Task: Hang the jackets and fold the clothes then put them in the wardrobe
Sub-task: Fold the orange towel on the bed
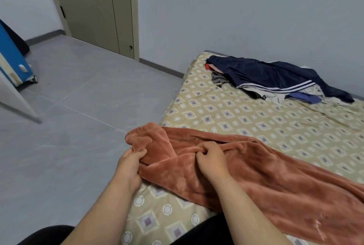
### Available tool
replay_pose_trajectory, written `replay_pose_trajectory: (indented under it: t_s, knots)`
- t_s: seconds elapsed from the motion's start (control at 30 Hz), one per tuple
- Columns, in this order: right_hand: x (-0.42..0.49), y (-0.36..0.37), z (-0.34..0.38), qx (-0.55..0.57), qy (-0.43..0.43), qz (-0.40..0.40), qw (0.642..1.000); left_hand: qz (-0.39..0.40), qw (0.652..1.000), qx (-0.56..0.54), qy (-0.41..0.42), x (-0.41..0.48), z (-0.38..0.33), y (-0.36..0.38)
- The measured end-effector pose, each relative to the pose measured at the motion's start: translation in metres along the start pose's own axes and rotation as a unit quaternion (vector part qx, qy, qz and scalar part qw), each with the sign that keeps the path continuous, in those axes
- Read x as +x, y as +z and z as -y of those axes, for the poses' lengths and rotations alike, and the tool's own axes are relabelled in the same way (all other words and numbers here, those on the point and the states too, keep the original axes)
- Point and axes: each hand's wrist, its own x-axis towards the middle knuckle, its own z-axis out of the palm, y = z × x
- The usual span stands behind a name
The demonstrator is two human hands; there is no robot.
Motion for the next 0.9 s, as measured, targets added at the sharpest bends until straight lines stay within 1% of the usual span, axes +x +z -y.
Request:
replay_pose_trajectory:
  t_s: [0.07,0.13,0.17,0.2,0.23,0.3,0.37,0.4,0.47,0.57,0.6,0.67,0.7,0.73,0.77,0.8,0.87,0.9]
  knots:
    - [0.000,0.001,0.003,0.053,0.005,-0.071,0.996,-0.017,0.998,-0.059,0.017,0.000,-0.003,0.003]
    - [0.002,0.001,0.006,0.129,0.058,-0.155,0.978,-0.040,0.991,-0.124,0.029,0.003,-0.006,0.003]
    - [0.004,0.000,0.007,0.157,0.089,-0.183,0.967,-0.056,0.987,-0.148,0.028,0.006,-0.007,0.002]
    - [0.005,-0.001,0.007,0.164,0.107,-0.190,0.962,-0.074,0.984,-0.157,0.024,0.008,-0.008,0.000]
    - [0.006,-0.002,0.007,0.146,0.112,-0.178,0.967,-0.091,0.983,-0.157,0.016,0.011,-0.008,-0.003]
    - [0.007,0.002,0.004,0.093,0.094,-0.120,0.984,-0.116,0.982,-0.147,-0.016,0.015,-0.007,-0.009]
    - [0.007,0.008,0.002,0.060,0.073,-0.079,0.992,-0.111,0.982,-0.145,-0.049,0.014,-0.006,-0.010]
    - [0.007,0.010,0.002,0.051,0.066,-0.071,0.994,-0.105,0.981,-0.153,-0.050,0.013,-0.005,-0.010]
    - [0.011,0.009,0.006,0.057,0.051,-0.080,0.994,-0.105,0.979,-0.177,-0.011,0.013,-0.003,-0.009]
    - [0.026,0.005,0.018,0.055,0.004,-0.126,0.990,-0.136,0.971,-0.189,0.048,0.012,-0.009,-0.009]
    - [0.031,0.003,0.022,0.038,-0.016,-0.106,0.993,-0.146,0.970,-0.187,0.052,0.013,-0.012,-0.011]
    - [0.031,0.003,0.027,-0.022,-0.040,0.022,0.999,-0.161,0.972,-0.165,0.035,0.019,-0.015,-0.018]
    - [0.026,0.006,0.023,-0.073,-0.055,0.078,0.993,-0.168,0.975,-0.145,0.009,0.020,-0.014,-0.021]
    - [0.018,0.010,0.018,-0.123,-0.075,0.109,0.984,-0.167,0.977,-0.132,-0.023,0.021,-0.011,-0.023]
    - [0.010,0.015,0.011,-0.149,-0.091,0.115,0.978,-0.150,0.978,-0.132,-0.053,0.021,-0.006,-0.024]
    - [0.003,0.017,0.006,-0.147,-0.091,0.104,0.979,-0.127,0.979,-0.136,-0.077,0.021,-0.001,-0.023]
    - [0.000,0.013,0.004,-0.100,-0.083,0.048,0.990,-0.097,0.983,-0.123,-0.099,0.019,0.004,-0.020]
    - [0.004,0.008,0.003,-0.092,-0.084,0.012,0.992,-0.094,0.985,-0.103,-0.099,0.022,0.006,-0.020]
